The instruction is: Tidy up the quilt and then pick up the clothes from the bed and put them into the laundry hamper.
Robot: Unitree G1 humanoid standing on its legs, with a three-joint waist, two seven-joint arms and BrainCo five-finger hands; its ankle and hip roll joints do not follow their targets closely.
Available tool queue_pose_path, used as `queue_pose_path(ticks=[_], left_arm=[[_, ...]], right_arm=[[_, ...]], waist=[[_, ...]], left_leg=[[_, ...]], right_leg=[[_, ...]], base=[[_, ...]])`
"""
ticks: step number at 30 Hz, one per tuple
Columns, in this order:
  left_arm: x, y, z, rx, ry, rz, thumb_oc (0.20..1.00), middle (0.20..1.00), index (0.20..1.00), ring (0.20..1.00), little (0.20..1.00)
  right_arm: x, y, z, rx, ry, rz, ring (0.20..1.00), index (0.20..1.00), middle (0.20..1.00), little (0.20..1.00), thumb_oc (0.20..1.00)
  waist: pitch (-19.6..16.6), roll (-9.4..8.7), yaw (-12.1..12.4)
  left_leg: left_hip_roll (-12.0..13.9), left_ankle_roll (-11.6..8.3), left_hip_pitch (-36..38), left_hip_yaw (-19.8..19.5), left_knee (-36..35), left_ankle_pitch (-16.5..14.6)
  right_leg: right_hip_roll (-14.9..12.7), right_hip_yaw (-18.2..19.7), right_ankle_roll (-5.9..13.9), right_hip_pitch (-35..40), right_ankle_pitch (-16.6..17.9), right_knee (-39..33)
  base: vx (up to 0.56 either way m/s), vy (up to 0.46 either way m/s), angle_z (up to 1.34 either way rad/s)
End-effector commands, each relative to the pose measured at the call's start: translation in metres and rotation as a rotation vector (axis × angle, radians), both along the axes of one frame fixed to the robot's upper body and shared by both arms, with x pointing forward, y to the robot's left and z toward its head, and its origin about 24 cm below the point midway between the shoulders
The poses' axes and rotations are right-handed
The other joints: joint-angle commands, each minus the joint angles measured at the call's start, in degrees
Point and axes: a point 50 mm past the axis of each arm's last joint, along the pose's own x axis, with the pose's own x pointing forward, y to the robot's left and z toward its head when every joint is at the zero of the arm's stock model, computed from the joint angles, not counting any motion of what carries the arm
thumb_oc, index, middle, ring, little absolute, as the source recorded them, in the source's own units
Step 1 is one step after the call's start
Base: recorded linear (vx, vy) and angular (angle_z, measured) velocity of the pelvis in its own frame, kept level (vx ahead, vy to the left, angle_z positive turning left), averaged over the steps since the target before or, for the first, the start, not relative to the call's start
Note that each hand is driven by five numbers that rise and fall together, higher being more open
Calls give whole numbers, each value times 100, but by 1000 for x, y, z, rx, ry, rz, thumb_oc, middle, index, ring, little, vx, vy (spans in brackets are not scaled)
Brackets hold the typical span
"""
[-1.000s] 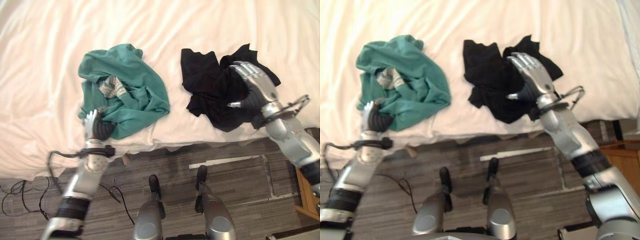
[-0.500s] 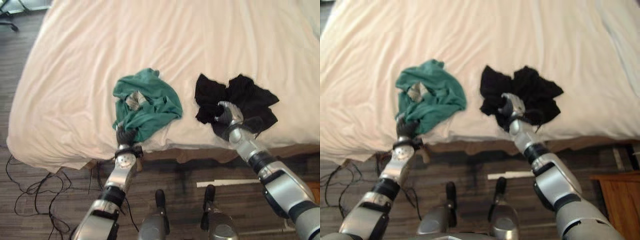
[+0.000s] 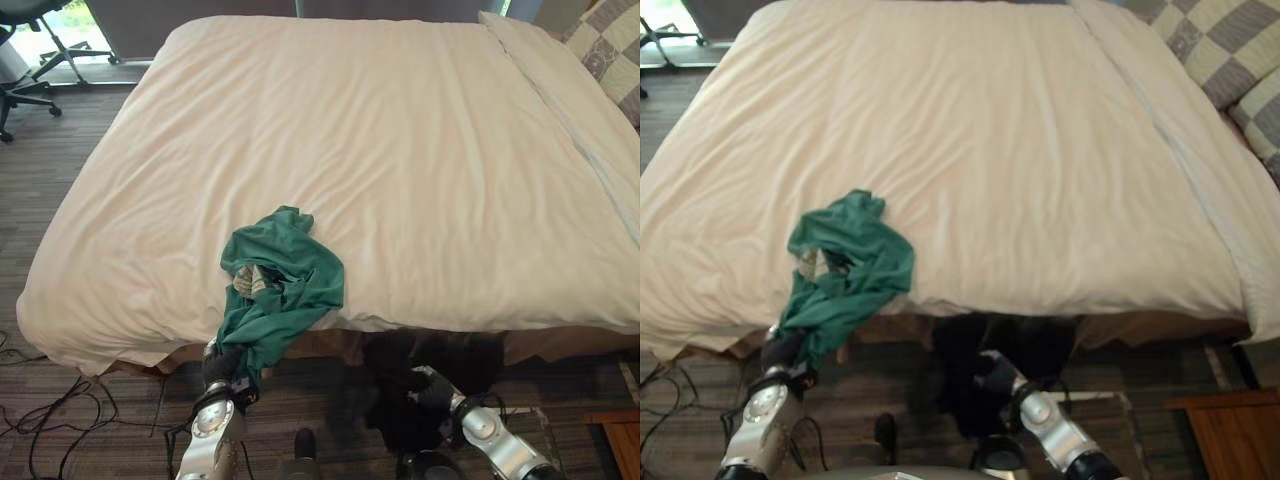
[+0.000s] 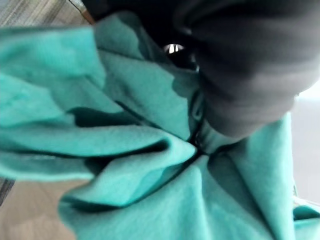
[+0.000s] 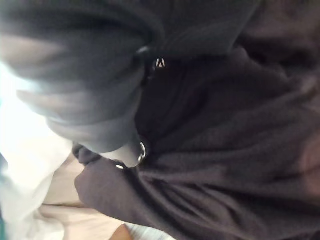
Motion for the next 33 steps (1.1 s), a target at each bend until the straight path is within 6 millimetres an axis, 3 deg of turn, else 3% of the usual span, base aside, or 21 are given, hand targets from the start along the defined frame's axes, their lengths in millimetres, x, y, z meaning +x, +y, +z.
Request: queue_pose_path(ticks=[1,2,3,4,6,7,10,11,12,14,15,17,18,21,22,23,27,29,30,31,33], left_arm=[[14,4,13,-7,-90,40,200,200,200,200,200],[12,3,9,-20,-73,51,200,200,200,200,200],[11,2,9,-20,-72,51,200,200,200,200,200],[5,4,0,4,-17,52,200,200,200,200,200],[2,6,-5,21,23,54,200,200,200,200,200],[-1,10,-14,45,89,47,200,200,200,200,200],[-8,12,-21,53,136,23,200,200,200,200,200],[-8,16,-21,112,169,-30,200,200,200,200,200],[-7,27,-20,174,193,-30,200,200,200,200,200],[-7,31,-22,209,220,-25,200,200,200,200,200],[-7,38,-23,245,243,-13,200,200,200,200,200],[7,34,-17,256,200,-19,200,200,200,200,200],[14,25,-17,238,181,-33,200,200,200,200,200],[20,14,-19,226,185,-98,200,200,200,200,200],[-12,50,-26,242,247,-55,200,200,200,200,200],[-39,-50,-95,-57,530,-279,200,200,200,200,200],[-38,-44,-93,-47,518,-294,200,200,200,200,200],[-23,-43,-84,-59,447,-298,200,200,200,200,200],[-23,-44,-84,-59,447,-298,200,200,200,200,200],[-9,-45,-74,-77,374,-280,200,200,200,200,200],[-1,-47,-68,-101,324,-274,200,200,200,200,200]], right_arm=[[30,18,22,166,-125,-66,200,200,200,200,200],[34,4,21,170,-140,-194,200,200,200,200,200],[34,4,21,170,-140,-195,200,200,200,200,200],[41,-12,29,196,-191,-327,200,200,200,200,200],[43,-23,33,185,-221,-380,200,200,200,200,200],[36,-45,31,145,-230,-473,200,200,200,200,200],[16,-67,21,115,-185,-582,200,200,200,200,200],[4,-74,14,121,-145,-655,200,200,200,200,200],[-2,-75,11,143,-131,-695,200,200,200,200,200],[-3,-75,9,158,-118,-715,200,200,200,200,200],[-2,-78,6,147,-110,-724,200,200,200,200,200],[5,-83,10,118,-129,-711,200,200,200,200,200],[9,-88,9,99,-133,-736,200,200,200,200,200],[5,-100,5,77,-116,-790,200,200,200,200,200],[1,-116,9,75,-140,-856,200,200,200,200,200],[-51,-44,-62,109,367,-594,200,200,200,200,200],[-44,-50,-58,143,339,-615,200,200,200,200,200],[-37,-50,-54,143,310,-597,200,200,200,200,200],[-37,-50,-54,143,310,-597,200,200,200,200,200],[-26,-52,-47,145,259,-582,200,200,200,200,200],[-15,-57,-40,132,218,-573,200,200,200,200,200]], waist=[[29,-138,615],[-15,-99,794],[-10,-93,776],[-99,-77,722],[-129,-77,667],[-226,-93,689],[-349,-59,693],[-408,-106,693],[-368,-120,692],[-311,-114,659],[-265,-82,657],[-179,61,602],[-96,60,603],[-118,-5,635],[-100,55,606],[-634,22,486],[-506,7,541],[-245,-83,557],[-249,-82,556],[87,-70,730],[274,-84,879]], left_leg=[[439,-464,-655,-339,425,209],[627,-459,-919,134,414,347],[626,-462,-921,109,416,347],[990,-467,-880,1139,556,255],[1106,-454,-938,1381,739,230],[1147,-438,-880,1508,878,222],[983,-371,-911,1210,808,186],[663,-245,-895,974,681,24],[507,-181,-906,750,645,-85],[251,-4,-861,403,586,-200],[168,128,-927,325,588,-108],[78,105,-894,-232,484,-37],[-122,105,-851,-585,432,-42],[-250,19,-846,-1047,359,-117],[-372,-21,-738,-1409,413,-218],[-704,204,94,-1340,-59,-436],[-674,156,4,-1318,51,-488],[-760,-45,-552,-1200,1394,-789],[-760,-45,-561,-1202,1404,-795],[-739,-344,-1213,-1103,2579,-284],[-679,-293,-1777,-931,3166,-42]], right_leg=[[-444,-590,361,-90,-789,478],[-615,-1337,395,62,-725,377],[-609,-1363,396,85,-724,365],[-767,-1851,475,258,-714,382],[-813,-2087,468,353,-715,424],[-932,-2304,461,478,-646,551],[-1132,-2657,548,661,-595,795],[-1455,-2771,724,637,-405,1280],[-1674,-2677,910,556,-154,1710],[-1913,-2163,1001,355,216,2375],[-1885,-1807,977,159,307,2609],[-1010,-749,759,-375,-579,2625],[-671,-446,812,-557,-872,2432],[-671,-688,649,-330,-840,1407],[-684,-450,578,-410,-714,785],[232,288,275,429,-979,-41],[242,210,248,356,-1024,18],[188,145,119,371,-1120,70],[189,144,119,367,-1120,70],[215,61,-19,508,-1182,39],[267,-38,-78,700,-1256,-39]], base=[[-167,-38,72],[-102,-8,113],[-120,120,263],[-58,106,287],[-153,190,297],[-166,196,217],[-25,308,337],[73,335,343],[108,383,284],[79,242,160],[-6,331,126],[39,360,118],[140,139,107],[163,-170,125],[216,-102,136],[145,-51,109],[10,-39,-12],[5,-14,-2],[-35,-45,8],[-2,-42,9],[117,-50,17]])
